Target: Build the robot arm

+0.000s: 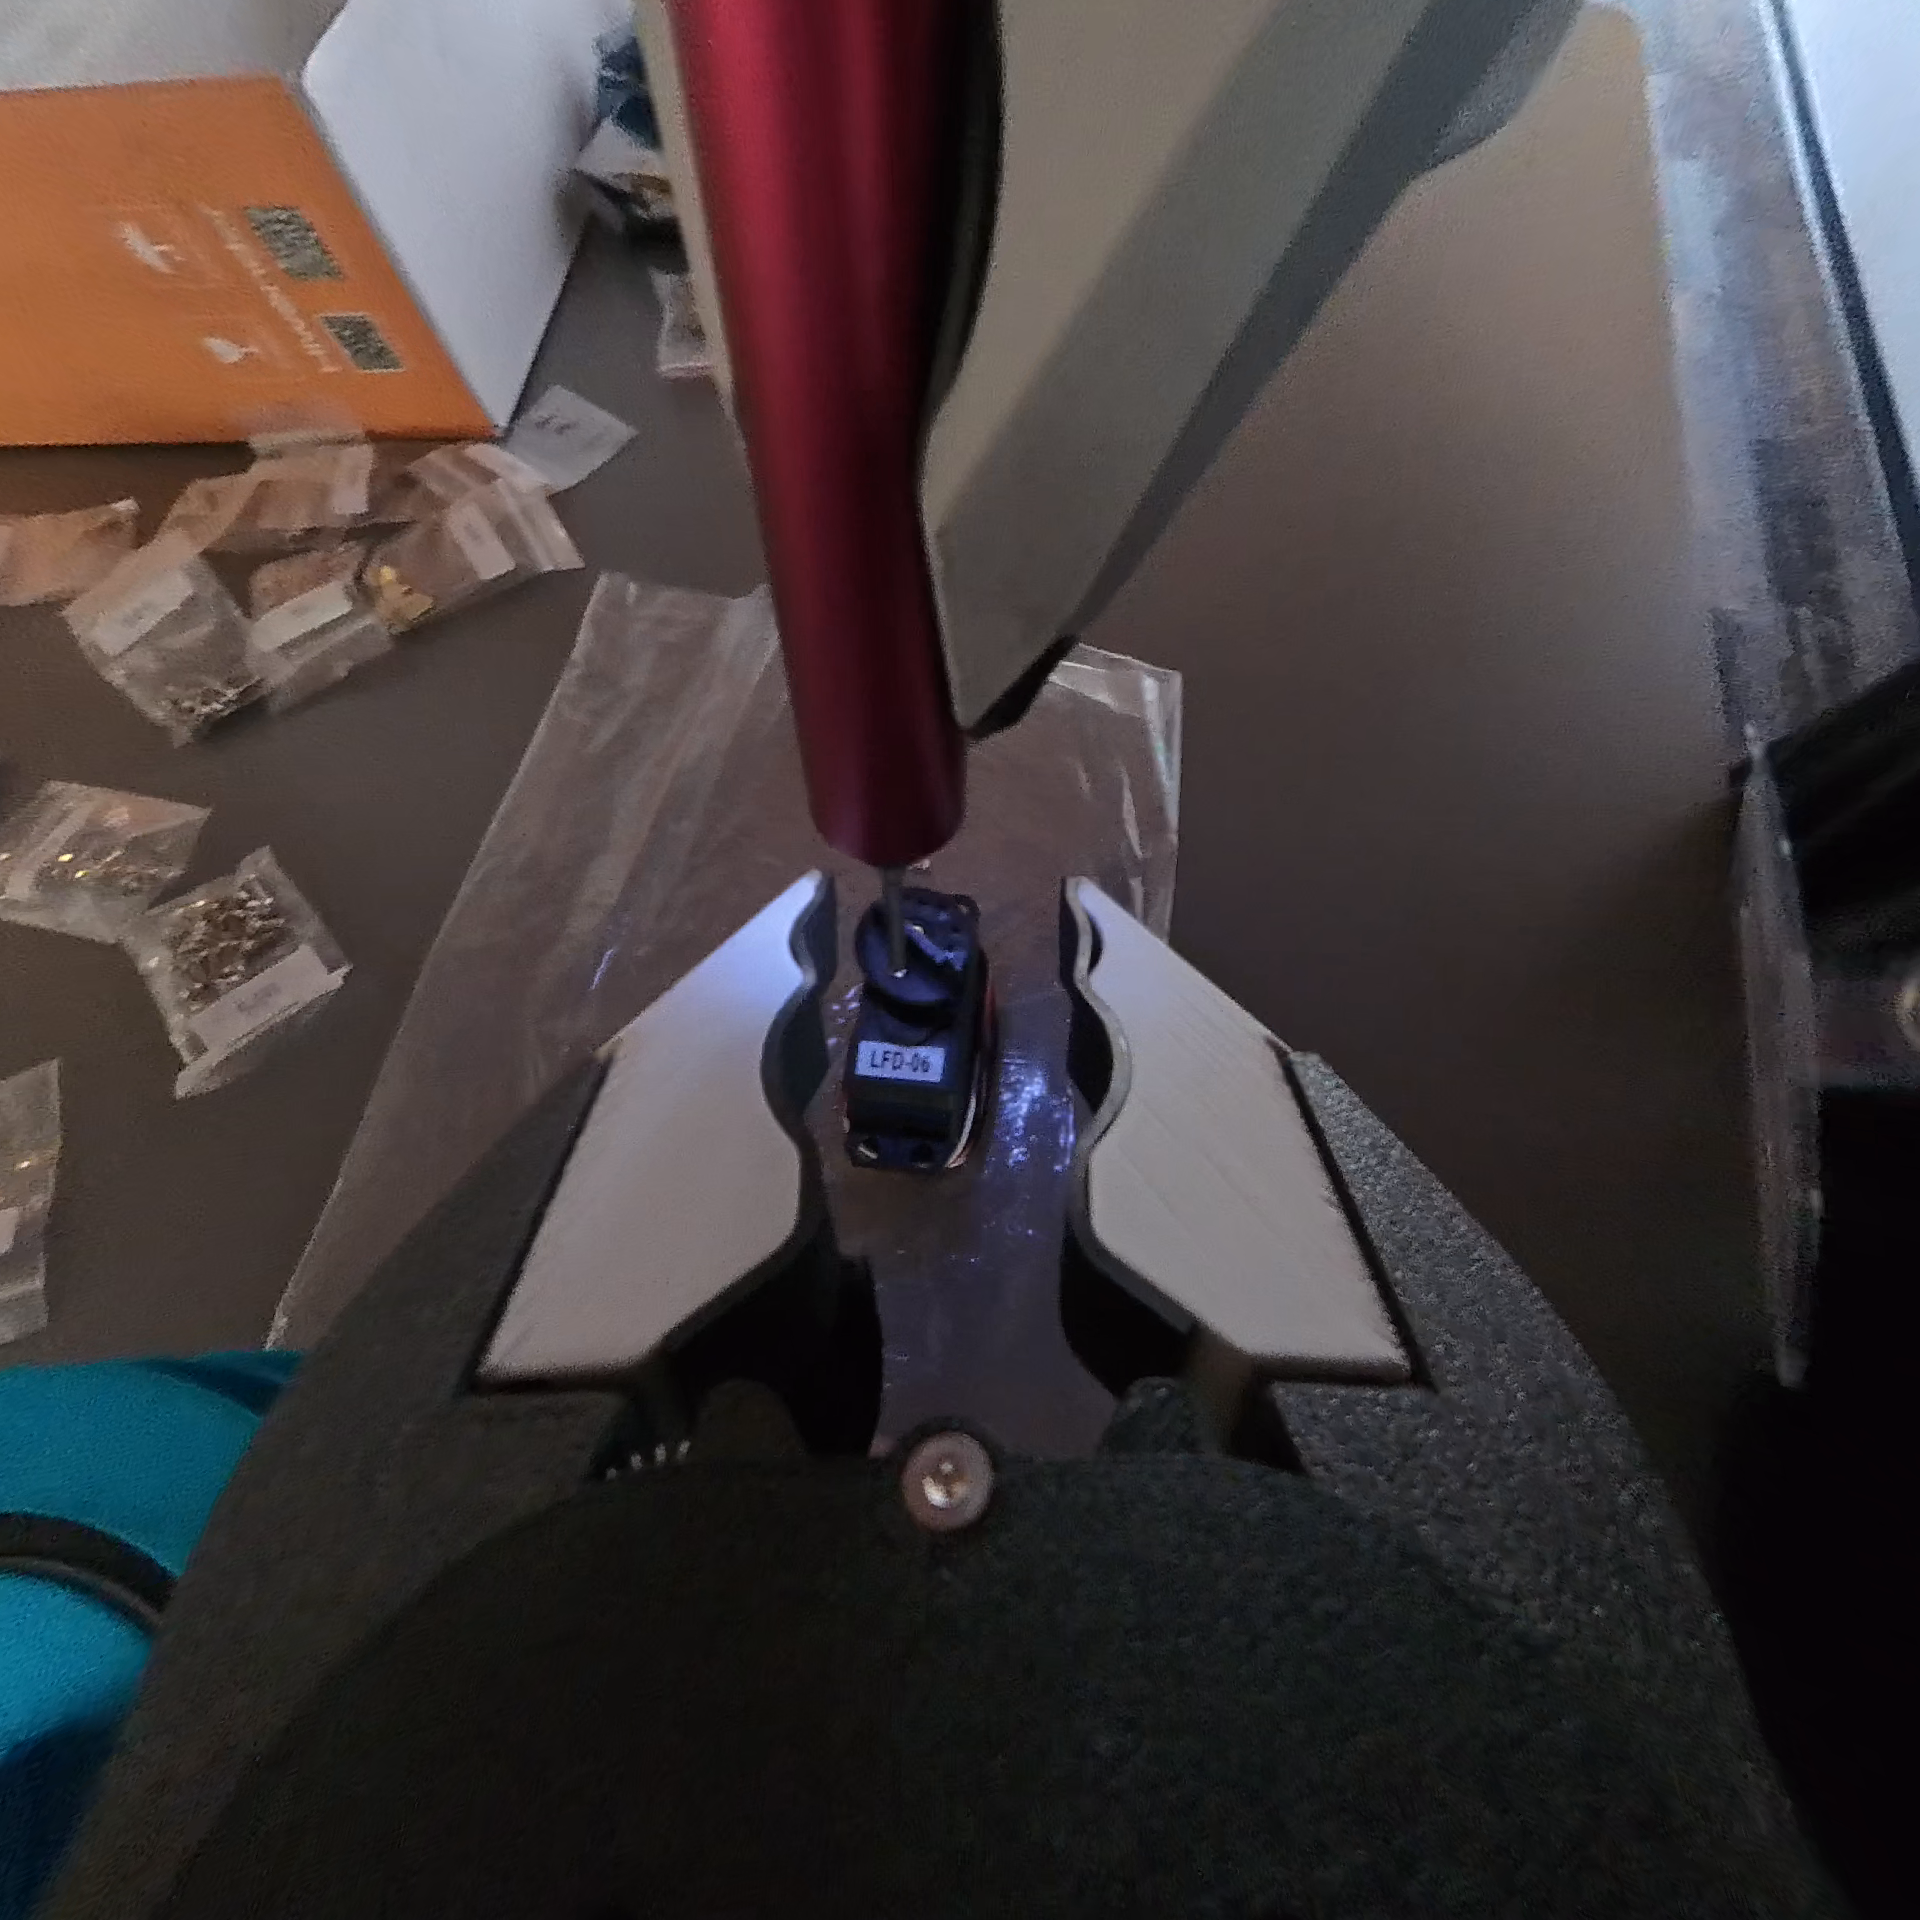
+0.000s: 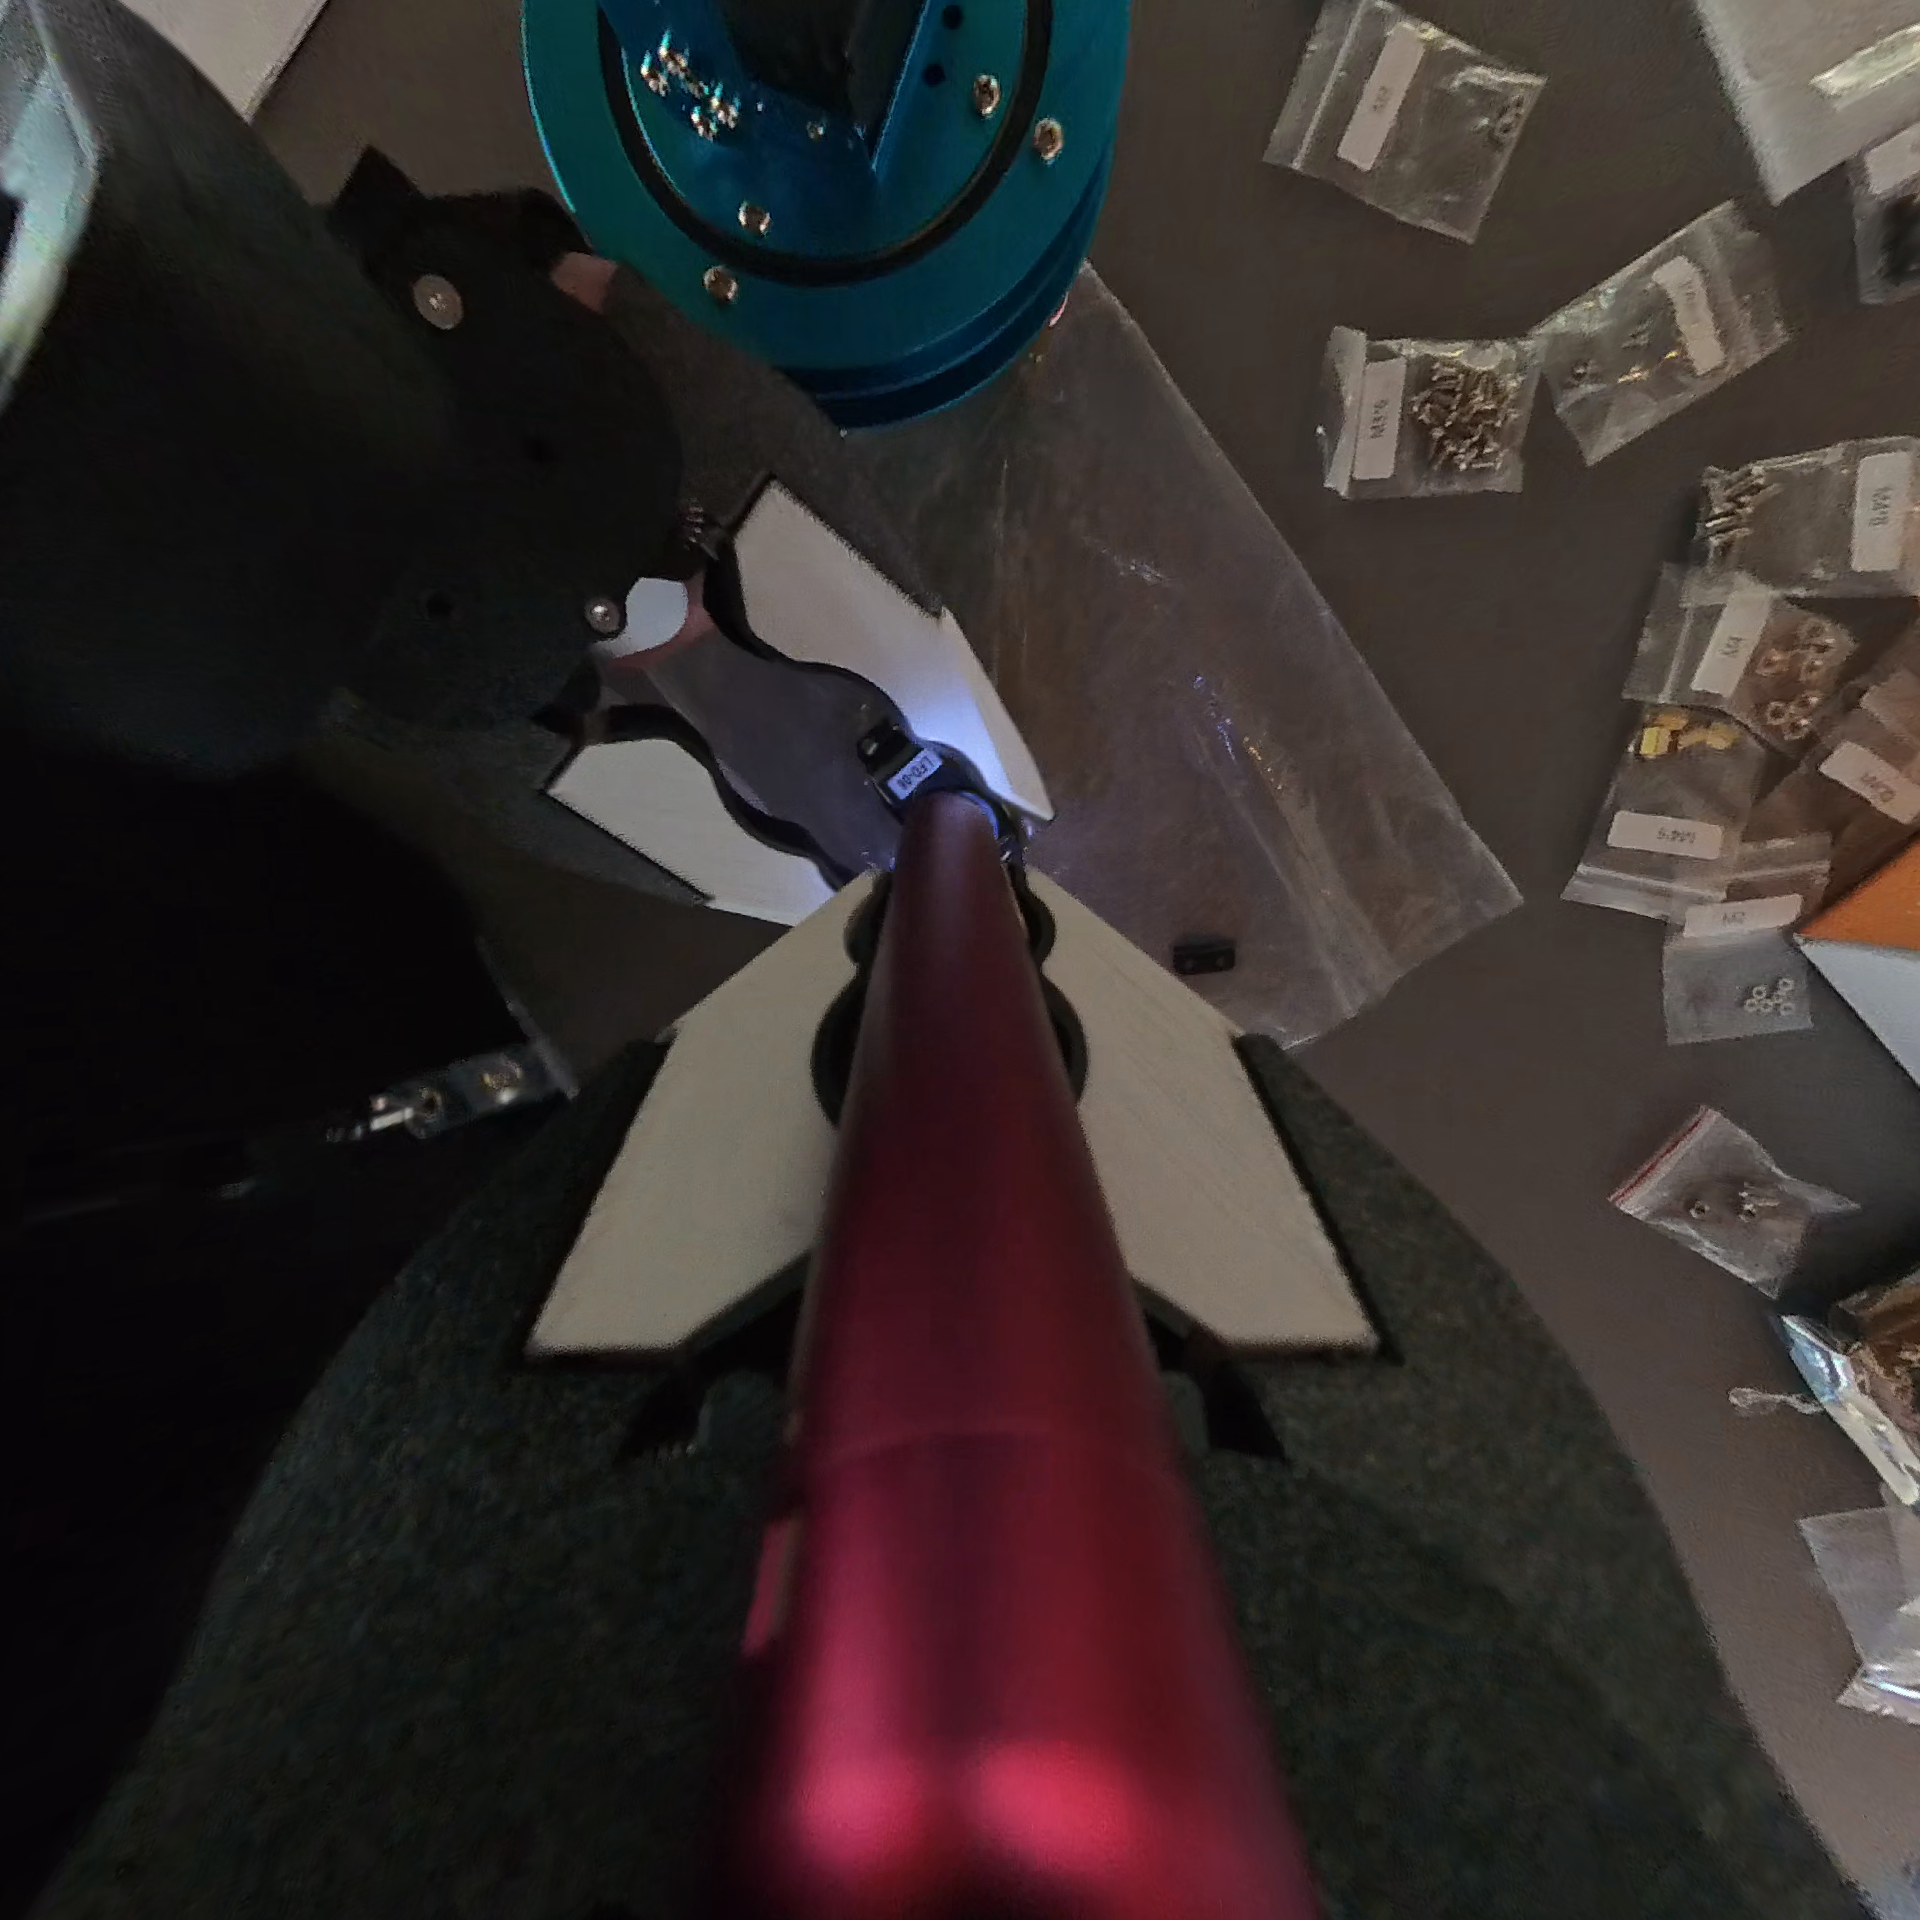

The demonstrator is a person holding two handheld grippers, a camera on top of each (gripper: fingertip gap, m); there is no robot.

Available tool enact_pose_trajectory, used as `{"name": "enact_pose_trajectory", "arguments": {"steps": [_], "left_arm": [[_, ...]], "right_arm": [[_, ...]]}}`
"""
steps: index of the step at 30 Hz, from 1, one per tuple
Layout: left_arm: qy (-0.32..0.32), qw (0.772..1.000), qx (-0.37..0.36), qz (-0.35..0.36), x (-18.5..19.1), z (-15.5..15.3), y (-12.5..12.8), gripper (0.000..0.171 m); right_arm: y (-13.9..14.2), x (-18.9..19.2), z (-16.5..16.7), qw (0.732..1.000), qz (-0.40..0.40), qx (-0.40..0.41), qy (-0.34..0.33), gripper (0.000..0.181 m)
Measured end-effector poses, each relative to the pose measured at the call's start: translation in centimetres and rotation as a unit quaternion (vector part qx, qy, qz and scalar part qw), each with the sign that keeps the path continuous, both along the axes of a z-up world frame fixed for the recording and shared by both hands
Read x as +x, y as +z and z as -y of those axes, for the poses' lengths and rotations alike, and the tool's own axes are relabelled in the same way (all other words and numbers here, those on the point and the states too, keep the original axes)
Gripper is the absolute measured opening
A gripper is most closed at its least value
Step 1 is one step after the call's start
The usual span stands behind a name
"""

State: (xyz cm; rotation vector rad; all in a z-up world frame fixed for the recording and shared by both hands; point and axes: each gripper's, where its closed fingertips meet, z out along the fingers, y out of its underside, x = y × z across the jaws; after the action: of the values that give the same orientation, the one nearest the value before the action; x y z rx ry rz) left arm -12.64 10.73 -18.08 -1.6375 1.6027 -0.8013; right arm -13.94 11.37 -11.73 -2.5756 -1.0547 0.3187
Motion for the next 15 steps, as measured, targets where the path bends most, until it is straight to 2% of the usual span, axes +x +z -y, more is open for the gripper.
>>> {"name": "enact_pose_trajectory", "arguments": {"steps": [2, 6, 8, 11, 15], "left_arm": [[0.011, 1.000, -0.004, 0.002, 0.1, 0.0, -0.1, 0.042], [0.098, 0.995, 0.025, 0.016, -1.8, -1.9, 0.0, 0.042], [0.120, 0.992, 0.017, 0.047, -3.0, -1.5, 0.8, 0.031], [0.113, 0.990, 0.003, 0.087, -3.6, 0.1, 2.0, 0.016], [0.139, 0.987, -0.011, 0.074, -2.9, 0.0, 1.7, 0.027]], "right_arm": [[0.0, 0.1, 0.0, 1.000, -0.002, -0.009, 0.011, 0.022], [0.0, 0.1, -0.4, 1.000, -0.005, -0.012, 0.013, 0.022], [0.0, 0.1, -0.6, 1.000, -0.004, -0.010, 0.011, 0.022], [0.0, 0.1, -0.8, 1.000, -0.006, -0.006, 0.008, 0.021], [0.0, 0.1, -0.5, 1.000, -0.005, -0.011, 0.018, 0.022]]}}
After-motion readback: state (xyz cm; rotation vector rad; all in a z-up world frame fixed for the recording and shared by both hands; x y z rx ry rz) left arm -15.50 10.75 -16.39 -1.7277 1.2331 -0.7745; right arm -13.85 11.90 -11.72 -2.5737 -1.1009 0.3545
